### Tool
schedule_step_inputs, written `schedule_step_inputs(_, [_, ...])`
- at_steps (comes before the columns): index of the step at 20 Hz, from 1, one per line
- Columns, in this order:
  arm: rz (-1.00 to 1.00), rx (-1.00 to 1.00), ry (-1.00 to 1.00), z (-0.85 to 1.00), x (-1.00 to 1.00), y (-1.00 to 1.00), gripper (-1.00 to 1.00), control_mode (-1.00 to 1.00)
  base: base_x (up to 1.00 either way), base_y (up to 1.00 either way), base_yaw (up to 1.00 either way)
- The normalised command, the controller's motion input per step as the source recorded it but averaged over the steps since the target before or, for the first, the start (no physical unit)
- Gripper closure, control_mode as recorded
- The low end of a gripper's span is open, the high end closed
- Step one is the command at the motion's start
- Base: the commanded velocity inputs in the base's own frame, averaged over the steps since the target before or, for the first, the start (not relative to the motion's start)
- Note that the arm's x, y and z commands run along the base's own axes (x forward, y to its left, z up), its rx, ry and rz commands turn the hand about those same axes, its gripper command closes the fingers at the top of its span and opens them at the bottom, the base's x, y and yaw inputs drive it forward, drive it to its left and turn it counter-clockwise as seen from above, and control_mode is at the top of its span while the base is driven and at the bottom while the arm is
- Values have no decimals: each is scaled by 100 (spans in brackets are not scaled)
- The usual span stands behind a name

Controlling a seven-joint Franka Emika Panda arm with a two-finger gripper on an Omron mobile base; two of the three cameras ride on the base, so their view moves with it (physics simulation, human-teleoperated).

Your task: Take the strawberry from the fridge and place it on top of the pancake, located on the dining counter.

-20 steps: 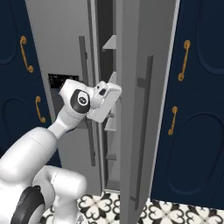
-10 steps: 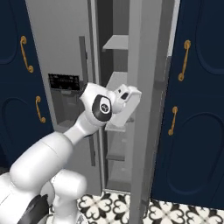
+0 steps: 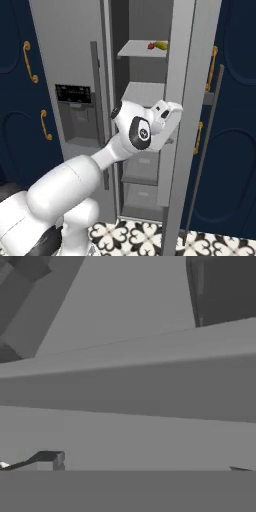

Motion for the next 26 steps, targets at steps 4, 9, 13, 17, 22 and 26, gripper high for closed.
schedule_step_inputs(4, [7,0,0,30,-53,64,-100,-100,0,0,0])
schedule_step_inputs(9, [0,12,5,34,-11,88,-100,-100,0,0,0])
schedule_step_inputs(13, [-12,57,-1,-2,1,83,-100,-100,0,0,0])
schedule_step_inputs(17, [-15,65,-16,-10,-29,92,-100,-100,0,0,0])
schedule_step_inputs(22, [-23,60,-20,-14,-33,100,-100,-100,0,0,0])
schedule_step_inputs(26, [-25,62,-8,-7,-34,82,-100,-100,0,0,0])
